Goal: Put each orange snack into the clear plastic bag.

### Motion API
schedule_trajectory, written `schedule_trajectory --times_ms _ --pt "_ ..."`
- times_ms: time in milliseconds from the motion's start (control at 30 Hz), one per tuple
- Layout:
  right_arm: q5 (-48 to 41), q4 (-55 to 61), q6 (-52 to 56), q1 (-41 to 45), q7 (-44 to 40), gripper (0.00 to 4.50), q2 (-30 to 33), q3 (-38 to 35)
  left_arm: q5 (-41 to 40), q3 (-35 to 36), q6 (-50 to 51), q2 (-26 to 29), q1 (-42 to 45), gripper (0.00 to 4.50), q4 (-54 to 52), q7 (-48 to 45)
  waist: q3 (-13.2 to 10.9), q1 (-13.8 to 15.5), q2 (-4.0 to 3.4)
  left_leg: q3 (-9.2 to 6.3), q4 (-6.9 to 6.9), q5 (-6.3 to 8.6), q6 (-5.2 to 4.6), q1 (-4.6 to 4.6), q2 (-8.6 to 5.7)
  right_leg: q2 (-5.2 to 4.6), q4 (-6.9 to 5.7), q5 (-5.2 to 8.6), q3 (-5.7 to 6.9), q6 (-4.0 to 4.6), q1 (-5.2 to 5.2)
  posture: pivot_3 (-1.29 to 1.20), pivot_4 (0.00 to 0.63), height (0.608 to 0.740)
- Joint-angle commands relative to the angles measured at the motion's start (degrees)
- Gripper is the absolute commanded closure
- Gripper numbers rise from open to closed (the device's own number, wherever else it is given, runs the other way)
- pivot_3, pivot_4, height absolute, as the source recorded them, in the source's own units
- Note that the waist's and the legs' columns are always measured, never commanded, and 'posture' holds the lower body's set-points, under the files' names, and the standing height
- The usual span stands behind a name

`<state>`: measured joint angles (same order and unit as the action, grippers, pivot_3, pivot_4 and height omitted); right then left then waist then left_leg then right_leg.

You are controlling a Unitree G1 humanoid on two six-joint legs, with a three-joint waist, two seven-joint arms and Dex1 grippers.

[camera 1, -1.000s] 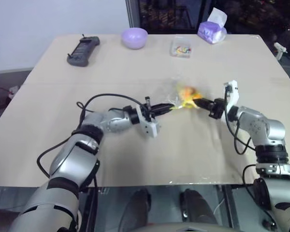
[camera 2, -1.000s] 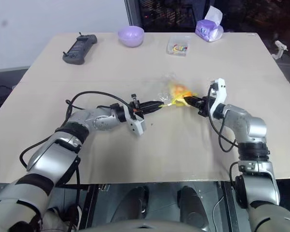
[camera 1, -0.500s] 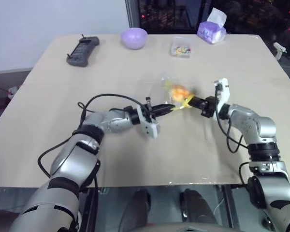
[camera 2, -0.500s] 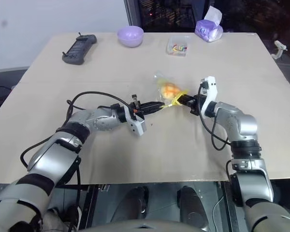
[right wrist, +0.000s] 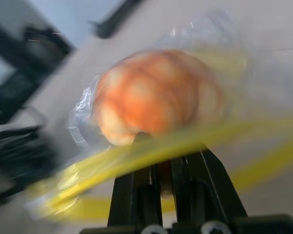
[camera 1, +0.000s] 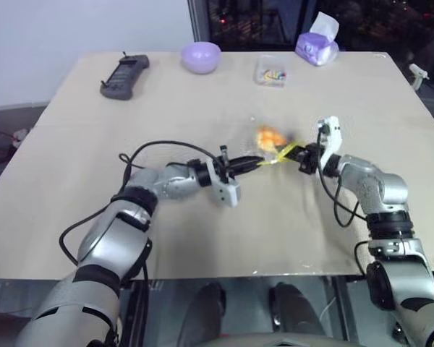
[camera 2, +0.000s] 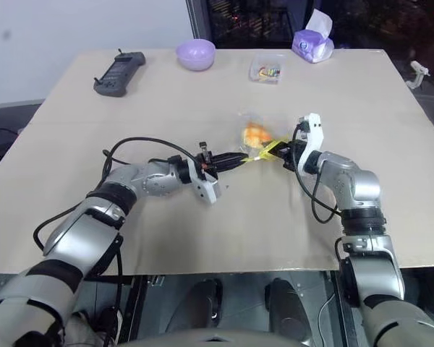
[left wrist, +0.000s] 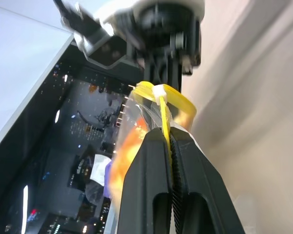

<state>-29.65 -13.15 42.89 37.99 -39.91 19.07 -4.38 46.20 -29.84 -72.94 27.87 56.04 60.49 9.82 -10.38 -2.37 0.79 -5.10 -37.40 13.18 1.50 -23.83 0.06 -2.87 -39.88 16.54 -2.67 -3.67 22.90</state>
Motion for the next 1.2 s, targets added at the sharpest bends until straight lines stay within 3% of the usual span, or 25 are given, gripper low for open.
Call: schedule_trajectory --times_ms 33,133,267,567,733,933,1033,1200 --pt "-4.1 6.9 1.7 -0.7 -3.0 4.07 -1.0 0.0 -0.8 0.4 -0.5 0.2 0.8 4.50 -0.6 0.6 0.0 0.0 0.00 -0.02 0.01 0.00 0.00 -0.01 0.01 0.01 0.01 0.00 0.01 0.00 0.00 0.00 0.150 0.740" --pt "-1.1 4.8 0.3 -0.6 0.3 3.27 -1.3 0.2 -0.8 0.4 -0.5 0.1 0.9 4.50 -0.5 0.7 0.0 -0.1 0.00 0.03 -0.01 0.00 0.00 -0.01 0.00 0.00 0.02 0.00 -0.03 0.00 0.00 0.00 0.150 0.740" --pt "-2.1 6.0 1.7 -1.2 -0.5 1.46 -0.8 -0.3 -0.8 0.4 -0.4 0.1 1.0 4.50 -0.3 0.7 0.0 -0.1 0.00 -0.01 0.00 0.00 0.00 0.00 0.00 0.01 0.00 0.00 0.00 0.00 0.00 0.00 0.150 0.740" --pt "-3.0 6.8 2.4 -2.8 -2.1 1.46 2.0 -0.9 -1.1 0.8 0.3 0.1 1.0 4.50 0.0 0.9 0.0 -0.1 0.00 0.01 0.00 0.00 0.00 -0.01 0.00 0.00 0.02 0.00 -0.01 0.00 -0.01 0.00 0.150 0.740" --pt "-4.5 11.4 0.6 -8.6 -14.4 1.46 11.6 -0.1 -3.8 2.3 1.5 0.1 1.0 4.50 1.8 0.5 0.0 0.3 0.00 0.00 -0.01 0.00 0.00 -0.04 -0.02 -0.02 0.05 0.00 0.00 0.00 -0.02 0.00 0.150 0.740" --pt "-3.1 12.3 -3.7 -11.2 -18.1 1.46 17.4 -1.2 -4.6 2.1 1.6 -0.1 1.0 4.50 2.0 0.1 0.0 -0.2 0.00 0.03 -0.01 0.00 -0.01 0.04 0.04 0.04 0.00 0.00 -0.03 0.00 -0.03 0.00 0.150 0.740" --pt "4.4 9.9 -12.6 -11.5 -15.3 1.46 19.0 1.1 -4.9 2.1 1.6 0.0 1.0 4.50 2.1 0.0 0.0 -0.1 0.00 0.04 -0.02 0.00 0.00 0.02 0.02 0.02 0.01 0.00 -0.03 -0.01 -0.03 0.00 0.150 0.740" --pt "24.6 -1.1 -32.9 -7.8 -5.3 1.46 18.1 11.1 -5.2 1.9 1.5 -0.1 0.9 4.50 2.3 -0.4 0.0 0.0 0.01 0.07 -0.04 0.00 0.00 0.04 0.02 0.01 0.01 0.00 -0.05 -0.01 -0.03 0.00 0.150 0.740"
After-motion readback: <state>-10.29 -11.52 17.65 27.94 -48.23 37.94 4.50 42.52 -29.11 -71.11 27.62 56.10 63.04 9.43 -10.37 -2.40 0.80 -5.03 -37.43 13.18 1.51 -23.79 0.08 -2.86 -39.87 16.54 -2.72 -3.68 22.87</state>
